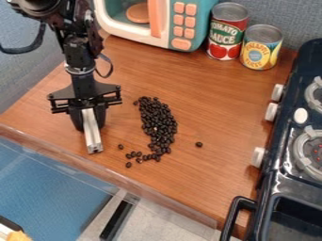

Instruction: Sweep into pile

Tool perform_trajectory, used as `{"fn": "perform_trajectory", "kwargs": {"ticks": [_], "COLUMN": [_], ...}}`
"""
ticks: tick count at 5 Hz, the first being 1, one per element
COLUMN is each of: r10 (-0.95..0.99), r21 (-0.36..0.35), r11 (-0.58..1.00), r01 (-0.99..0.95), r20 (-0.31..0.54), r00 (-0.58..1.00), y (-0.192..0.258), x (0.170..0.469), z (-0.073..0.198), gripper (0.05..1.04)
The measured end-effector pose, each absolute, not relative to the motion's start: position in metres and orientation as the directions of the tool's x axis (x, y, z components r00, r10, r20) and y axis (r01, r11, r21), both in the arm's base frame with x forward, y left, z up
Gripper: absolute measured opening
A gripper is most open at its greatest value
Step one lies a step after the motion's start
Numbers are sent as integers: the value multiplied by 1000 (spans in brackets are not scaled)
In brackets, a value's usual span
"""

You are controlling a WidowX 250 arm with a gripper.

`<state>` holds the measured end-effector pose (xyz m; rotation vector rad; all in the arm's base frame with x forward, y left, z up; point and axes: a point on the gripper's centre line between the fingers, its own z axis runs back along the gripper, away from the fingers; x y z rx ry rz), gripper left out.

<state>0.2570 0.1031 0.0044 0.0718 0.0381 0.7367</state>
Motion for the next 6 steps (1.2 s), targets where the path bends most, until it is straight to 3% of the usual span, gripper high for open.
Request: {"fn": "perform_trajectory", "kwargs": {"ticks": [4, 6], "r10": [704, 733], "r21": [91, 94], "r11": [710, 680], "r01": [-698, -727], "r20": [-79, -73], "r00": [706, 676], "y": [82, 68], "x": [246, 251], "z": [4, 2], "gripper": [388, 388]}}
